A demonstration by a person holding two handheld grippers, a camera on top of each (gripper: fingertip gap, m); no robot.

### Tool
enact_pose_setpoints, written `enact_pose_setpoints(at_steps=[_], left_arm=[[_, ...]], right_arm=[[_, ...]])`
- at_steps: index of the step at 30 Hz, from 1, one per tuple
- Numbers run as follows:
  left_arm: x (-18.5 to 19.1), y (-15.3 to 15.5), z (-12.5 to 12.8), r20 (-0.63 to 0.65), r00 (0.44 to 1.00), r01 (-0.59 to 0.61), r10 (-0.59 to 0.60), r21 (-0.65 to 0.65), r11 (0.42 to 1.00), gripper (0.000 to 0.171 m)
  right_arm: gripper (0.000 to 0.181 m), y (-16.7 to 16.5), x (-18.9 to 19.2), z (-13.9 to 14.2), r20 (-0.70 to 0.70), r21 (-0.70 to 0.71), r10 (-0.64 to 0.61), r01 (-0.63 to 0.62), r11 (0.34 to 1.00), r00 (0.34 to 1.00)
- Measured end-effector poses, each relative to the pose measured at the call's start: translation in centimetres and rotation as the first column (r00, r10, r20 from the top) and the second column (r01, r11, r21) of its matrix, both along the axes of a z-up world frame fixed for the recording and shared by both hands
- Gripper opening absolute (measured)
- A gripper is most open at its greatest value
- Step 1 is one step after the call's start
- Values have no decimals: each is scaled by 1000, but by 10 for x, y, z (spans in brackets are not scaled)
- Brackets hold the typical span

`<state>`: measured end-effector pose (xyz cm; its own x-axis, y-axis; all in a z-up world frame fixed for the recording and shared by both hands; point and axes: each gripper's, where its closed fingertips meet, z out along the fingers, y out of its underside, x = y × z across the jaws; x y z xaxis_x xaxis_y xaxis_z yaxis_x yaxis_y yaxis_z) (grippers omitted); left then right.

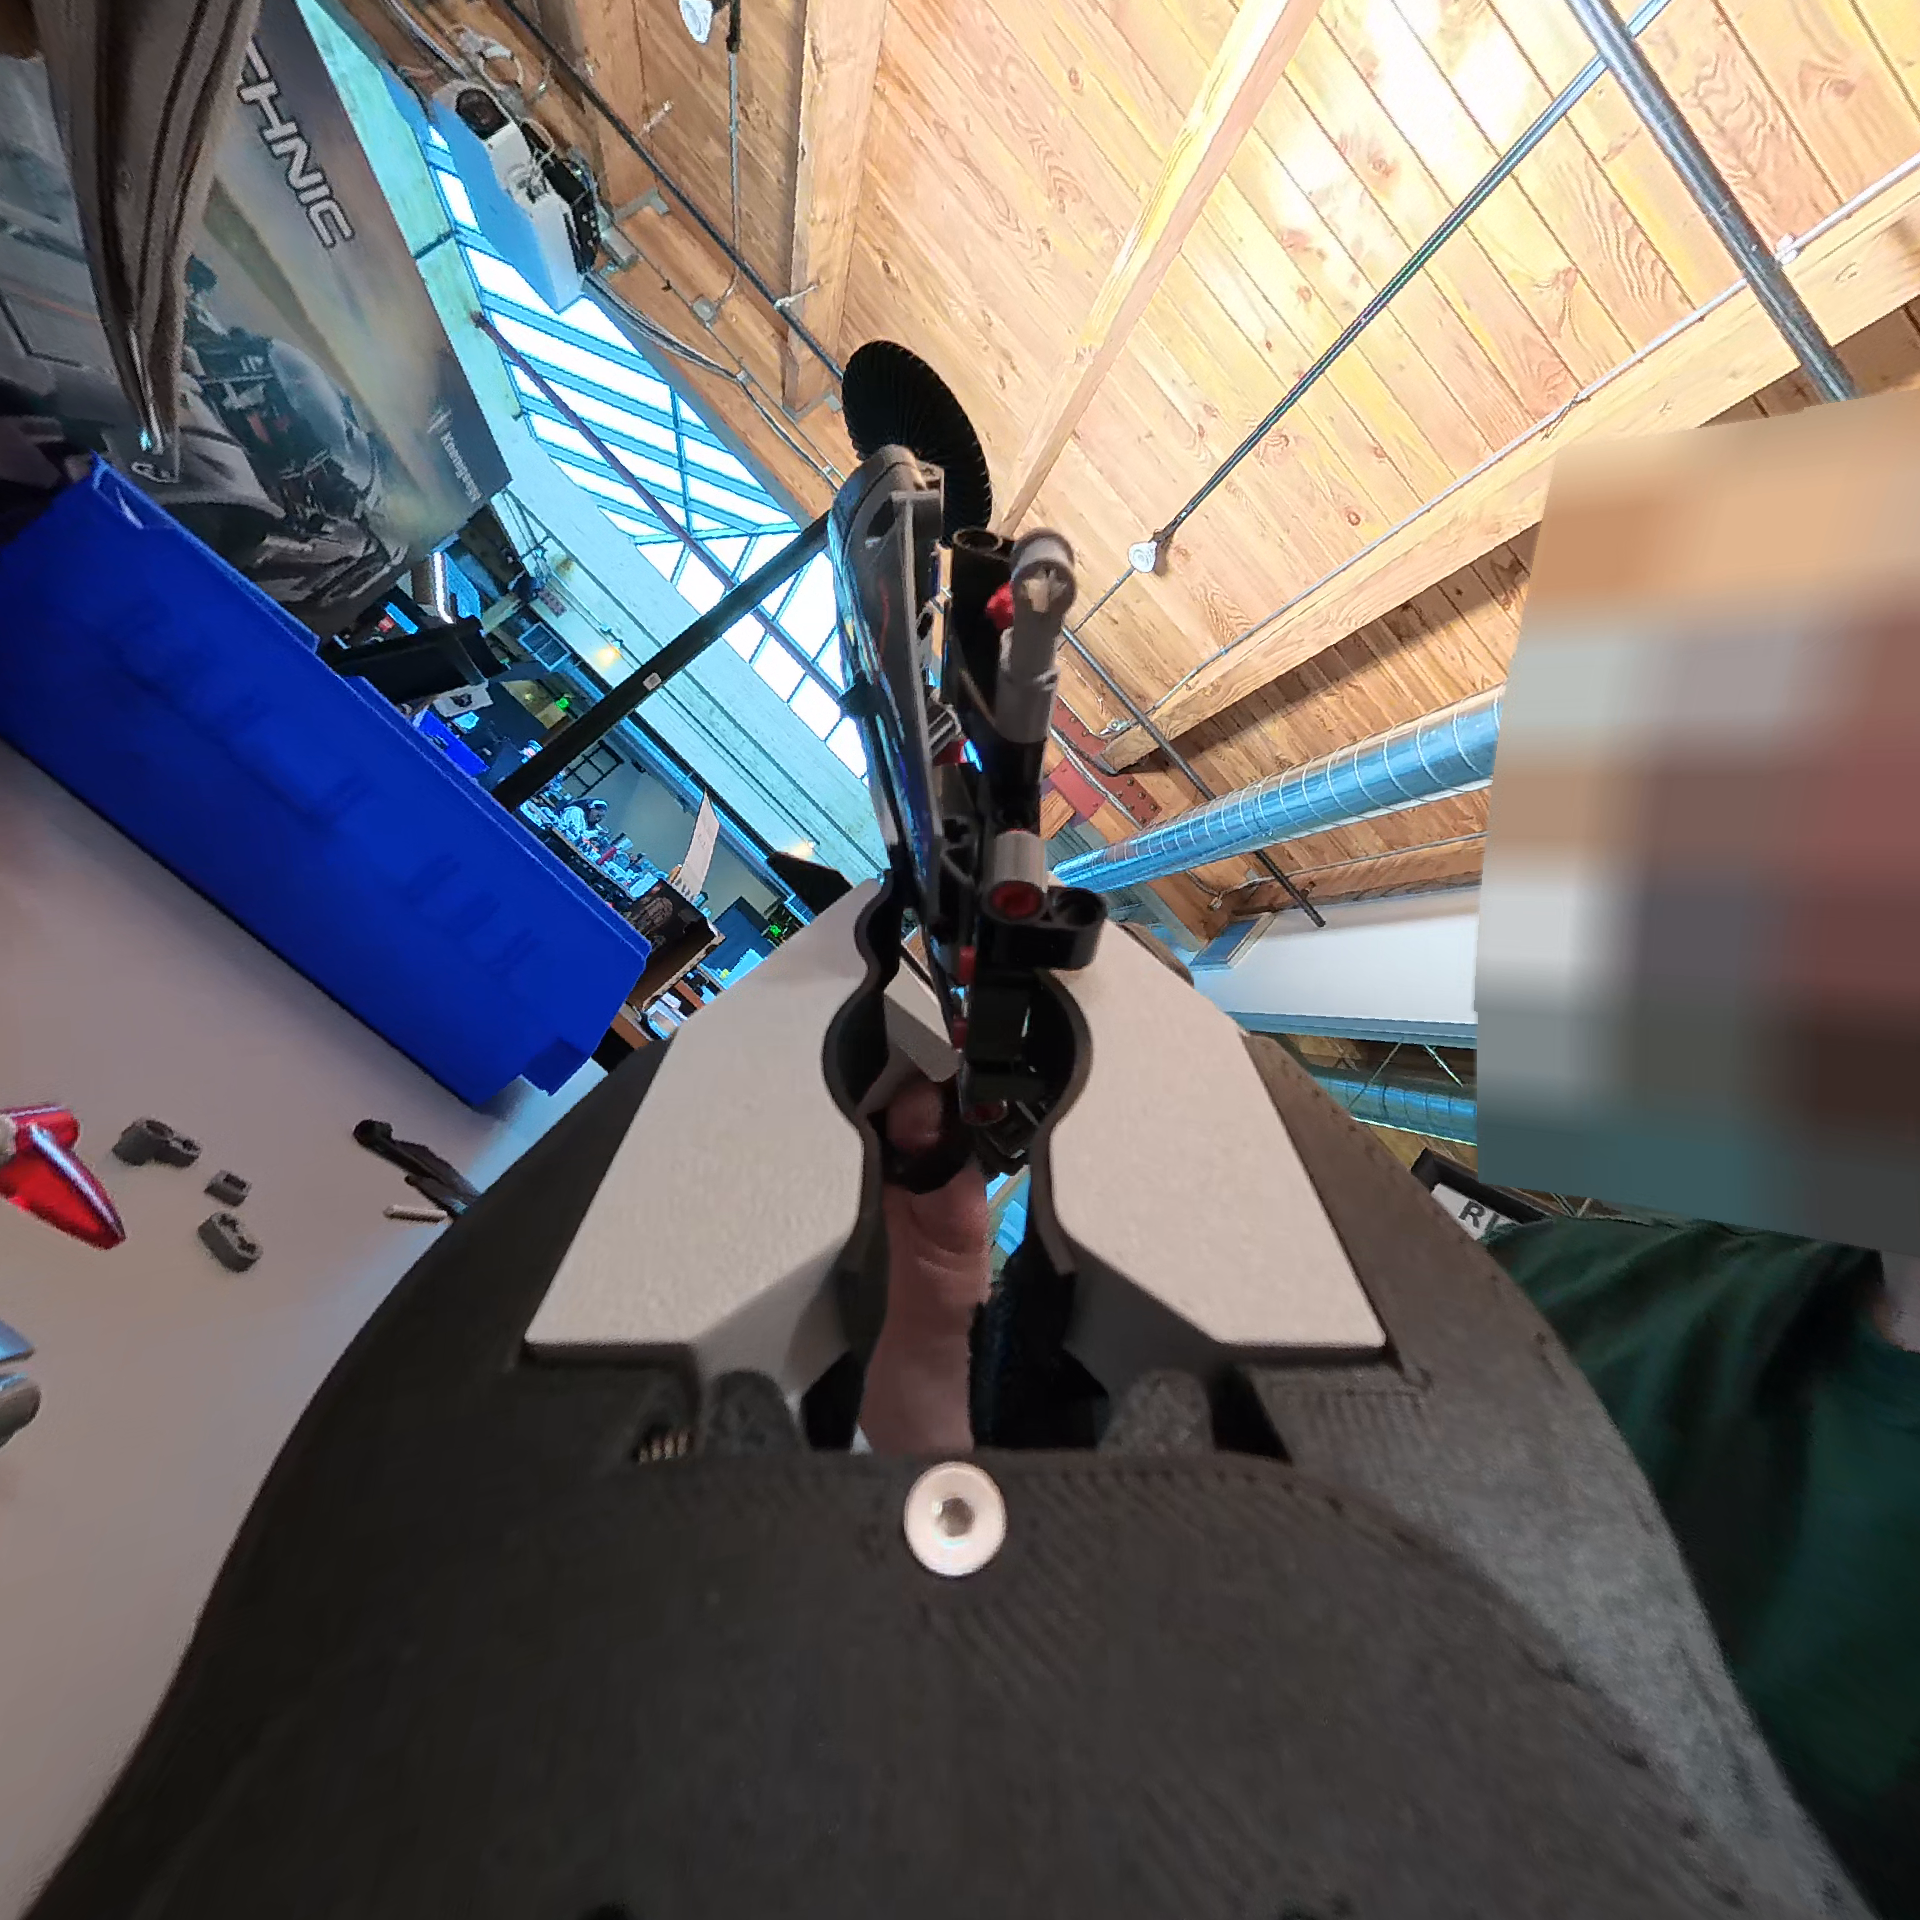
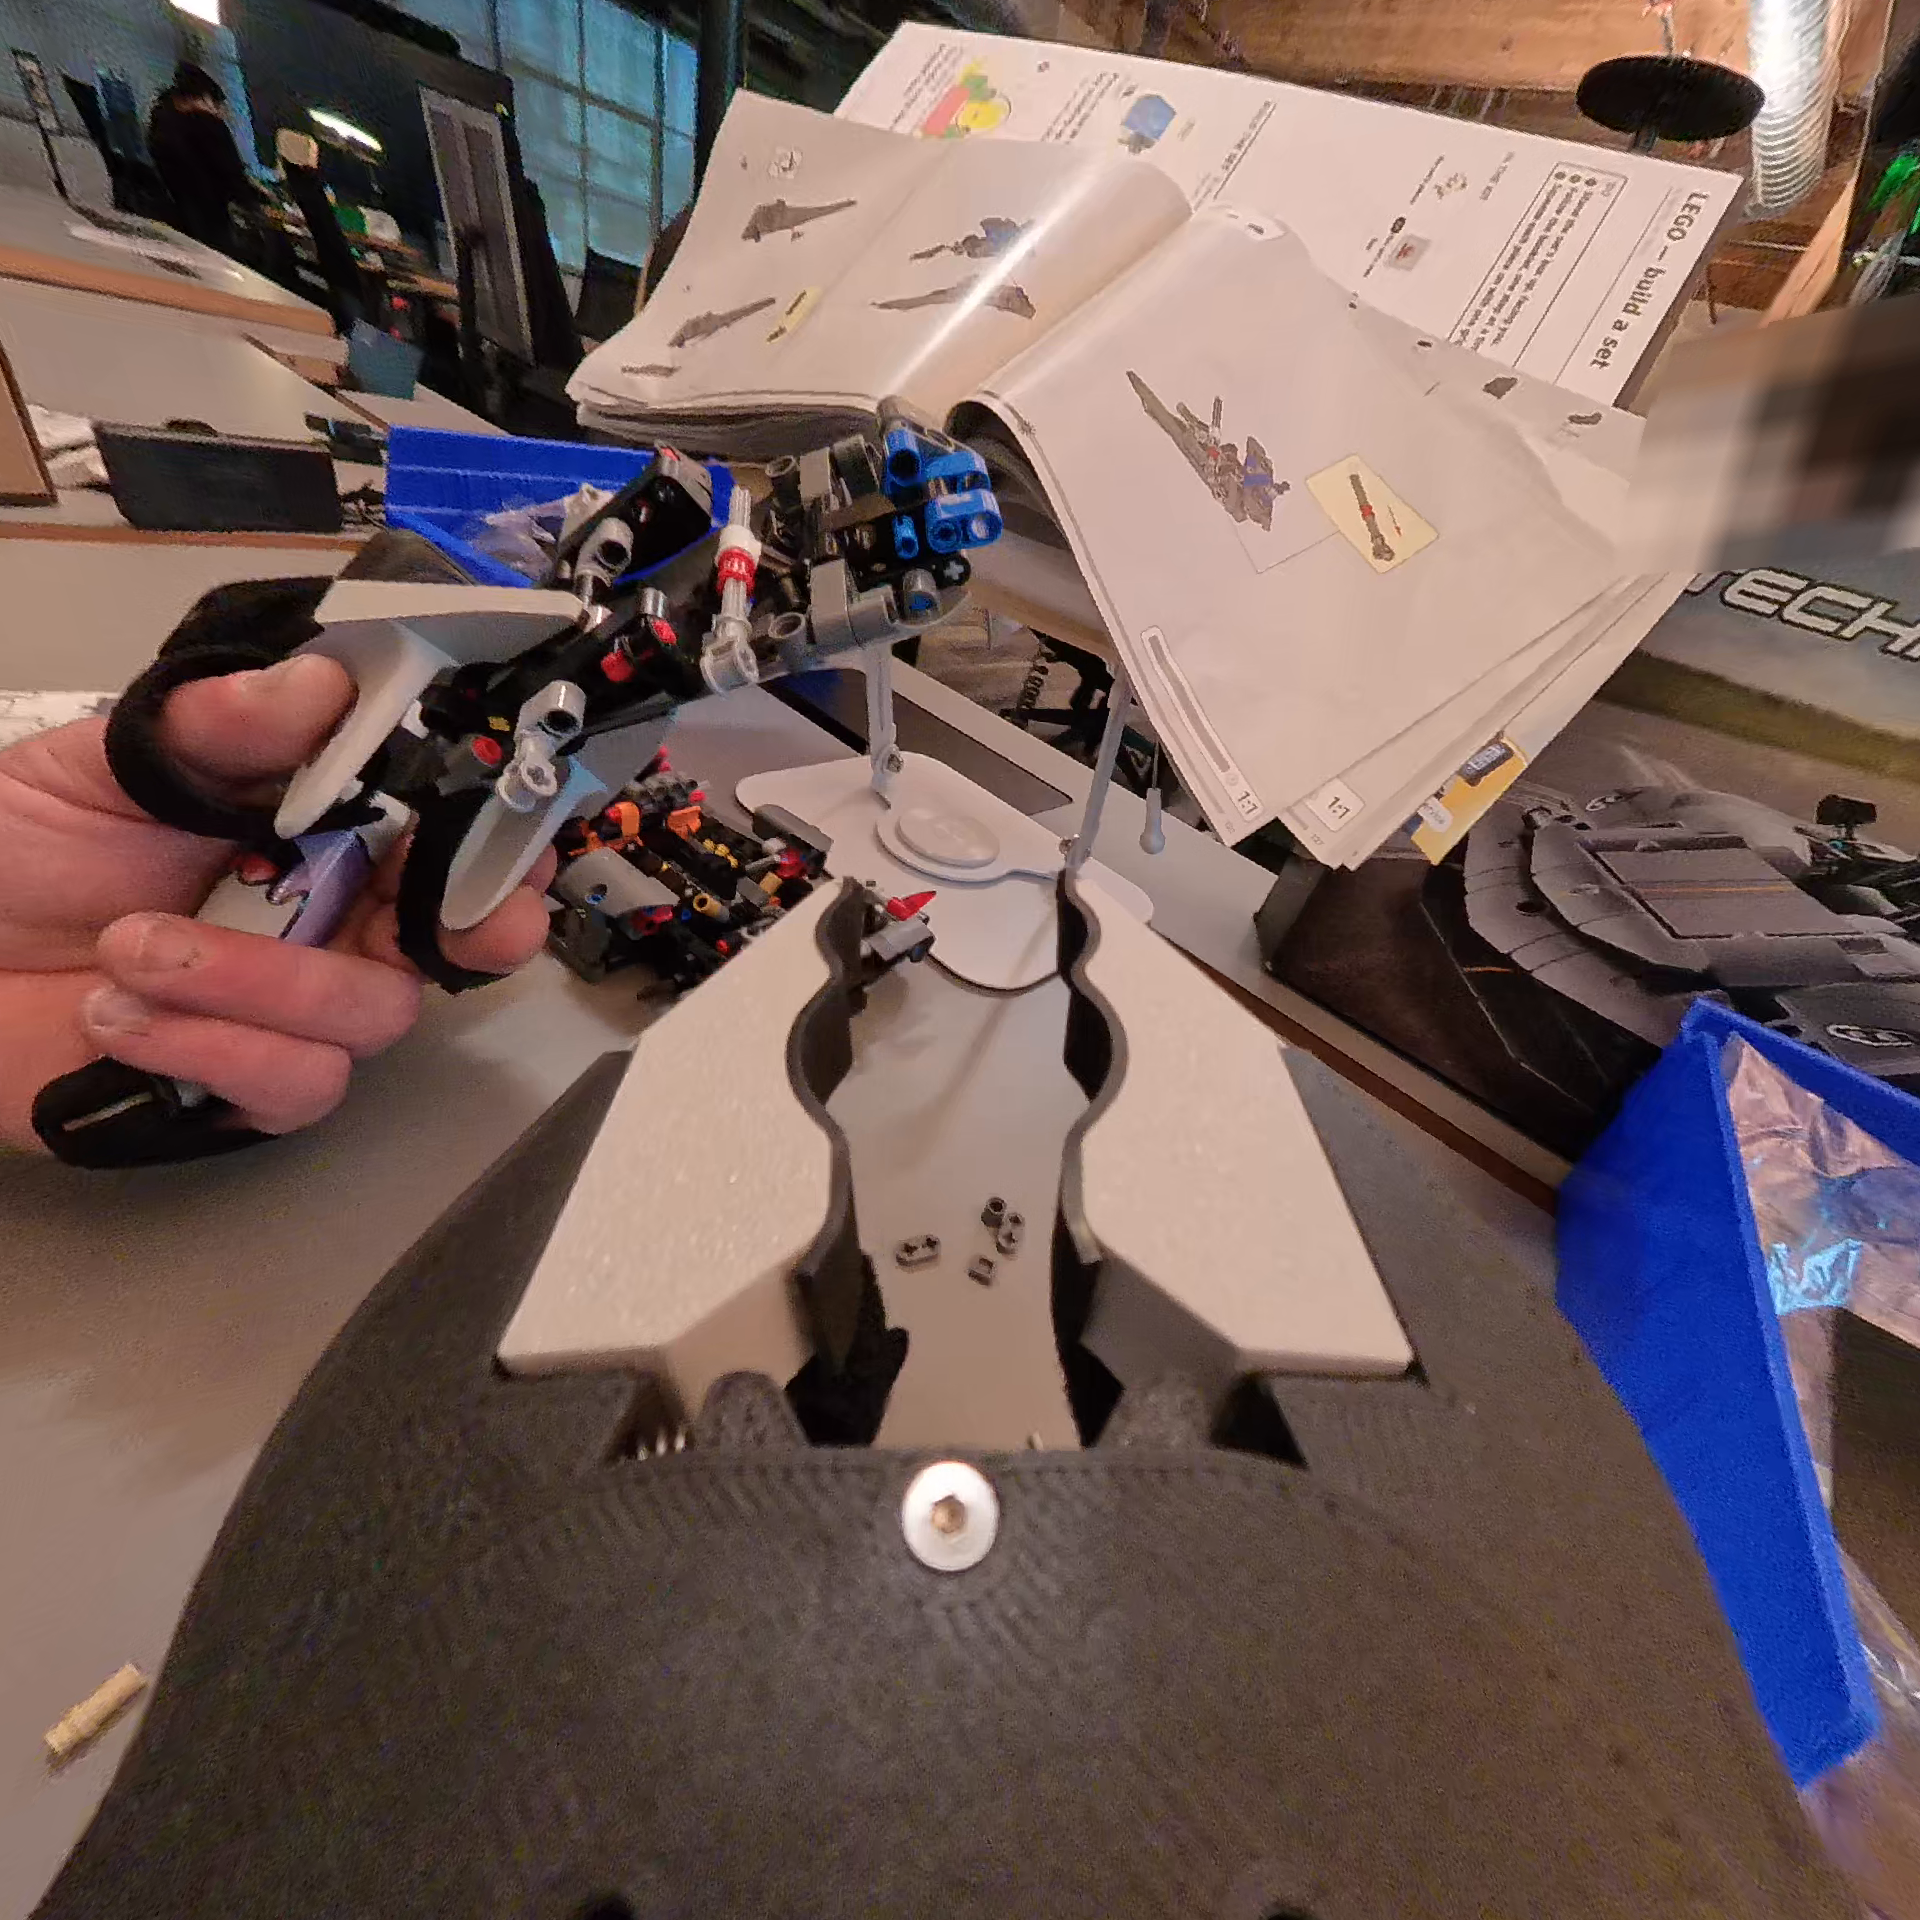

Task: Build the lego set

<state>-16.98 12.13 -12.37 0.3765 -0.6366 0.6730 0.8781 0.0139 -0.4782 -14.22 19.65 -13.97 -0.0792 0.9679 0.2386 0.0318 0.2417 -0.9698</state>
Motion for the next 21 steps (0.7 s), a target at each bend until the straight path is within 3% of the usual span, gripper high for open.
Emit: enact_pose_setpoints(at_steps=[4, 8, 21], left_arm=[[2, 3, -5, -4, 1000, 30, -30, -53, 998, 18], [4, 10, -18, 1, 998, 60, -60, -123, 991, 19], [19, 19, -31, 34, 989, 148, -144, -174, 974, 19]], right_arm=[[55, -5, -3, -2, 5, 23, 39, -39, 999, 999], [56, -16, -5, -7, 29, 86, 80, -82, 993, 996], [34, -16, -5, -12, 71, 197, 43, -56, 979, 997]])
